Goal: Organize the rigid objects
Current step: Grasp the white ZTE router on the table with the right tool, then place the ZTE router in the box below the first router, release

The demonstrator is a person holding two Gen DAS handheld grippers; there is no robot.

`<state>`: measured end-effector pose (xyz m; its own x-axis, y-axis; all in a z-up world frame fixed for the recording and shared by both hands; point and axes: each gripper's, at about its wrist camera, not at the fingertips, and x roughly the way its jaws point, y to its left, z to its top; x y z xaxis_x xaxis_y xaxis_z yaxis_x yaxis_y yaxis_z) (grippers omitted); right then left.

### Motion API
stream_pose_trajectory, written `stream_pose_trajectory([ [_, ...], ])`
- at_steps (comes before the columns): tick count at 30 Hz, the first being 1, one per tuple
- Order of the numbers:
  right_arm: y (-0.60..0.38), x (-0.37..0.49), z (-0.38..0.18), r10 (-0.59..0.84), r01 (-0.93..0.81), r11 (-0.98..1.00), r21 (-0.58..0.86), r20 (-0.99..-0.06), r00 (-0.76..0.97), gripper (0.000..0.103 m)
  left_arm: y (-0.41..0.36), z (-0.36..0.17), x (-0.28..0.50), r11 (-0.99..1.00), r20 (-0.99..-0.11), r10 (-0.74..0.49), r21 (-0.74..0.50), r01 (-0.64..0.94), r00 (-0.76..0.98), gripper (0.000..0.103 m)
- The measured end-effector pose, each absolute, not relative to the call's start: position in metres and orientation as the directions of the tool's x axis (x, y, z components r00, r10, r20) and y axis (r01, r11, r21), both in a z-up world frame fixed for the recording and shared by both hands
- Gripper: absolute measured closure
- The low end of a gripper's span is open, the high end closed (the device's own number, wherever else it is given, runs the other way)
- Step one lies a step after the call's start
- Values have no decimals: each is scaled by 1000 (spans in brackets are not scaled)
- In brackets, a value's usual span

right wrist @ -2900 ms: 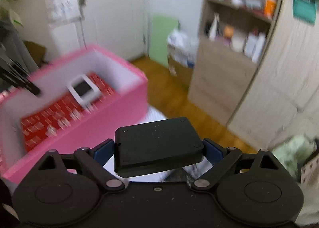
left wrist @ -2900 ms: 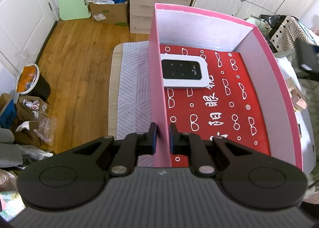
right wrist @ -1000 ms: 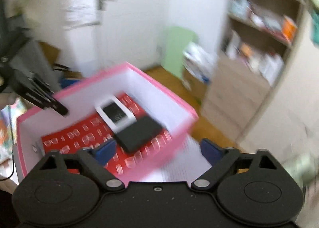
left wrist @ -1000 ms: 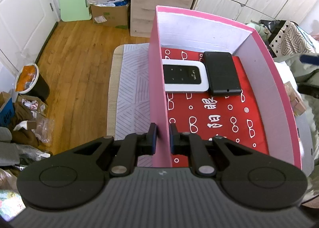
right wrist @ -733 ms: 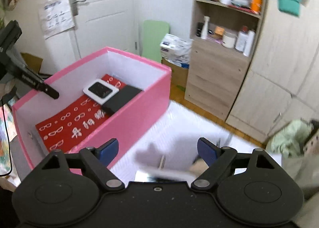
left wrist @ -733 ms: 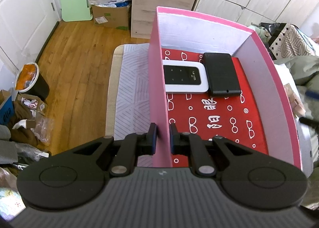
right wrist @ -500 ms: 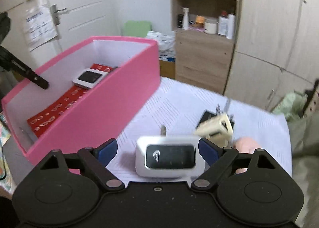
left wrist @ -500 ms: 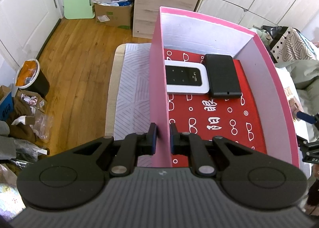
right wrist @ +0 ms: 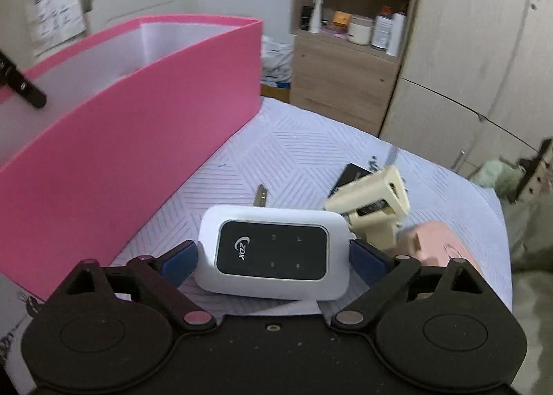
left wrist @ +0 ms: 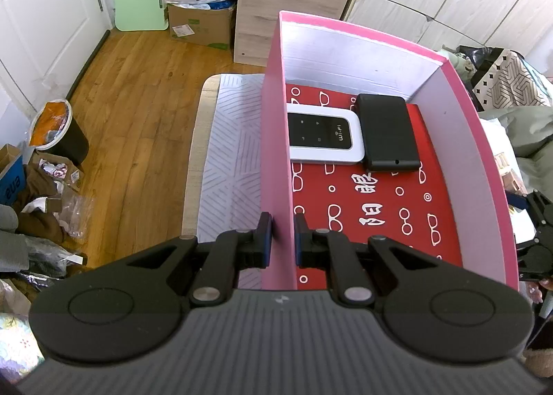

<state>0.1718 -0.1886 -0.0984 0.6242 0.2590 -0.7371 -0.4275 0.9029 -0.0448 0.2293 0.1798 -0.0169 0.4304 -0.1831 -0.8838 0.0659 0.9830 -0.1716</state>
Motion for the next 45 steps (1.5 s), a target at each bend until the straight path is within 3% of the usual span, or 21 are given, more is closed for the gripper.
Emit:
stream_pose_trajectory([
  [11,-184,183,-106,244,-434,900,-38,-780,576,0,180,-17,229,983,-884,-185,-173,67,429,91],
  [21,-187,175,-98,259,-402,916,-8,-753,605,1,180,-17,228,982,-883,-188,-176,67,430,91],
  [29,-188,161,-61,273,-390,921,-8,-703,657,1,179,-17,228,982,-883,-190,-177,71,429,91],
  [35,-179,150,9,375,-503,864,-27,-632,678,1,179,-17,228,981,-882,-191,-180,67,431,91],
  [40,-142,159,38,541,-671,738,74,-658,523,1,180,-17,228,981,-882,-194,-184,65,429,91],
  [45,-81,186,35,560,-737,655,168,-763,324,1,182,-16,226,979,-880,-201,-194,61,430,91],
])
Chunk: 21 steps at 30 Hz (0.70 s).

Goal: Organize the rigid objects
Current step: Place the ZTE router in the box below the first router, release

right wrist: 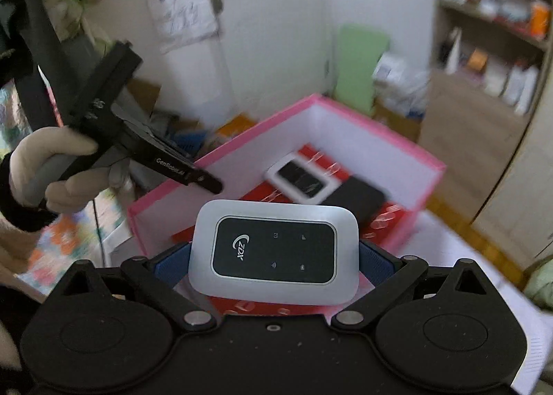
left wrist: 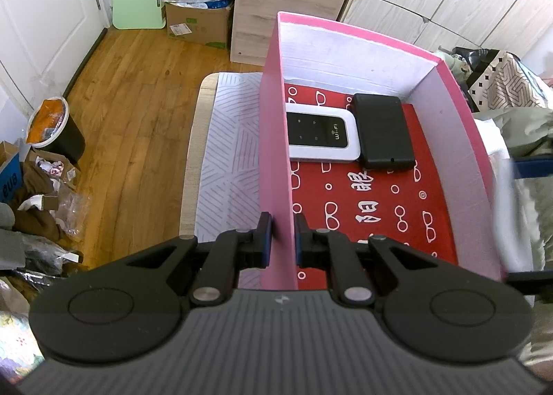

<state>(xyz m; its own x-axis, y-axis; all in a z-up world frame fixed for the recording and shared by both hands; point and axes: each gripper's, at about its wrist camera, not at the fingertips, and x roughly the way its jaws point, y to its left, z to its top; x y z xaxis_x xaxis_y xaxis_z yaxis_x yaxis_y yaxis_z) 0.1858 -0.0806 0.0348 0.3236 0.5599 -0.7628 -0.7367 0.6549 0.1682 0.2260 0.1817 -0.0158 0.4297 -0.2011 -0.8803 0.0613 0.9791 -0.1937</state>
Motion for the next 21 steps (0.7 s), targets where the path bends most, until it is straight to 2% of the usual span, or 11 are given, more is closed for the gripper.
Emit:
stream_pose_trajectory([
  [8,-10,246,-16,491,-629,704,330,-866,96,1,185,-15,226,977,-881,-212,-203,66,423,91],
  [16,3,284,-60,478,-388,815,431,-878,28,1,189,-15,226,971,-874,-236,-226,75,424,91],
  [21,0,296,-79,527,-233,829,508,-849,23,1,191,-16,226,969,-871,-246,-234,82,425,90],
])
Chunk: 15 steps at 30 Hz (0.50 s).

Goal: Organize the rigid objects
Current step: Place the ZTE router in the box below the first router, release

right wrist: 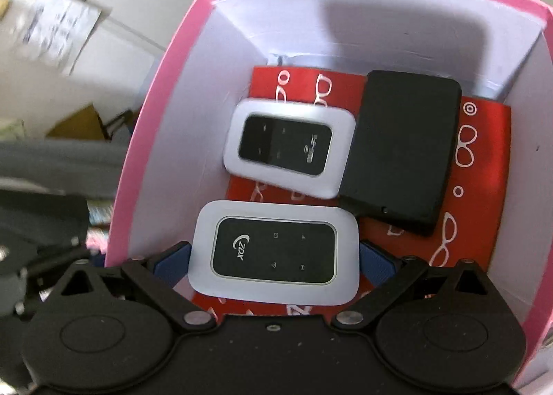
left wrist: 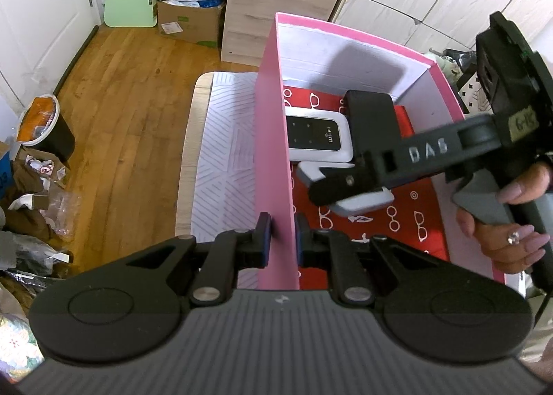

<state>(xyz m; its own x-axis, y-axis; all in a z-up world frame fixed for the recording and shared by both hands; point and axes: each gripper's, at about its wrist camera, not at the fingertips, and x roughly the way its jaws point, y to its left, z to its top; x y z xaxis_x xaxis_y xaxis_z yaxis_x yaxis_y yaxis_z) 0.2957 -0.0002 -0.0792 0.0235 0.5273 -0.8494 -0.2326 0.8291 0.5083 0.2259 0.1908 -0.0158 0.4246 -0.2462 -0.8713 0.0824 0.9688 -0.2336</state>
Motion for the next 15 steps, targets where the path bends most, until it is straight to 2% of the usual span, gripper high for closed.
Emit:
stream_pose_trajectory([
  [7,0,295,-85,561,-160,819,552,-827,20,1,192,-15,226,966,-867,-257,-243,89,427,90],
  [15,-22,275,-58,598,-237,785,572,-800,49,2,192,-15,225,967,-866,-256,-239,94,430,90],
])
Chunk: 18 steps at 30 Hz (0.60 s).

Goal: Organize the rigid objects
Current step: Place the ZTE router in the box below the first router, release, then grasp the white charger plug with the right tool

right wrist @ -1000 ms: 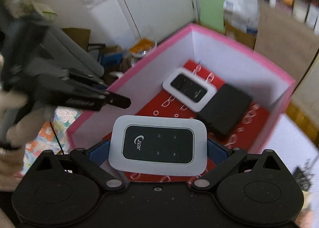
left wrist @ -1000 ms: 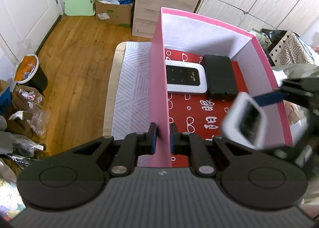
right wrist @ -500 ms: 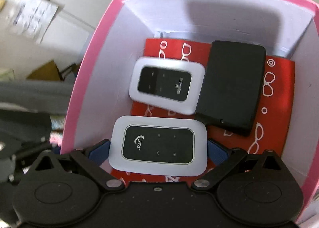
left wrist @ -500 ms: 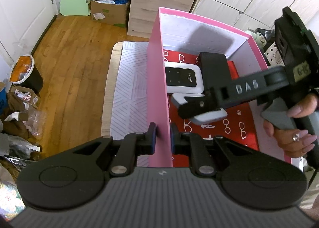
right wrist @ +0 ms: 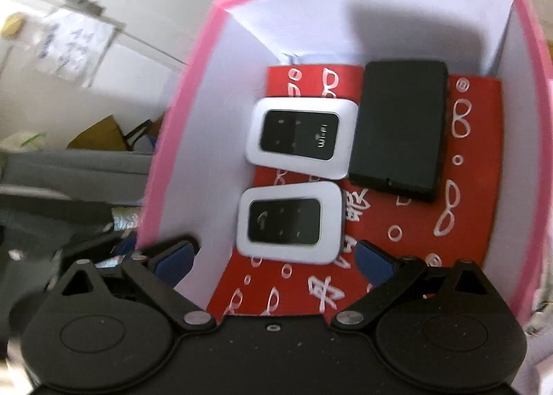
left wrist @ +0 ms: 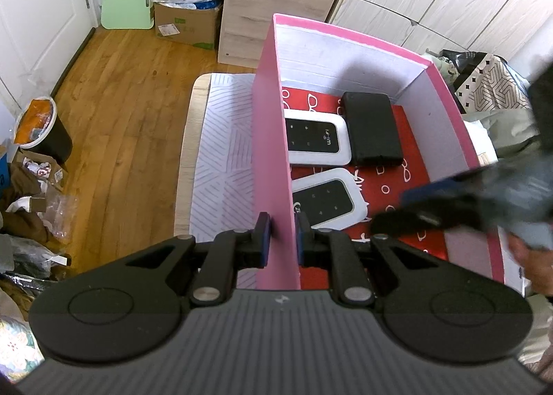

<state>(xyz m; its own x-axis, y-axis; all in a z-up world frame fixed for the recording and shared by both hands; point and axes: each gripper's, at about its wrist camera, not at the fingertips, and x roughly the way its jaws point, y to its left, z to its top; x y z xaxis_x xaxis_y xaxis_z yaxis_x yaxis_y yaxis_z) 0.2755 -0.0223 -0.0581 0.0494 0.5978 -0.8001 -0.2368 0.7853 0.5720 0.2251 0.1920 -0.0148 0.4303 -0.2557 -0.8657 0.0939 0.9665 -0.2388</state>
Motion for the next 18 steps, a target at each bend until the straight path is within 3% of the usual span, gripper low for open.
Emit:
stream_pose_trajectory([
  [5,-45,238,-16,676,-358,706,611,-732,83,3,191,-12,221,965,-863,-261,-233,118,432,90],
  [10,-80,203,16,697,-444,695,565,-681,224,3,191,-8,214,965,-852,-262,-226,133,452,90],
  [13,-114,179,23,713,-470,690,550,-627,314,3,183,-6,210,972,-851,-225,-163,168,475,92],
  [18,-160,149,4,626,-423,779,462,-605,492,3,184,-6,212,973,-851,-223,-166,160,475,92],
])
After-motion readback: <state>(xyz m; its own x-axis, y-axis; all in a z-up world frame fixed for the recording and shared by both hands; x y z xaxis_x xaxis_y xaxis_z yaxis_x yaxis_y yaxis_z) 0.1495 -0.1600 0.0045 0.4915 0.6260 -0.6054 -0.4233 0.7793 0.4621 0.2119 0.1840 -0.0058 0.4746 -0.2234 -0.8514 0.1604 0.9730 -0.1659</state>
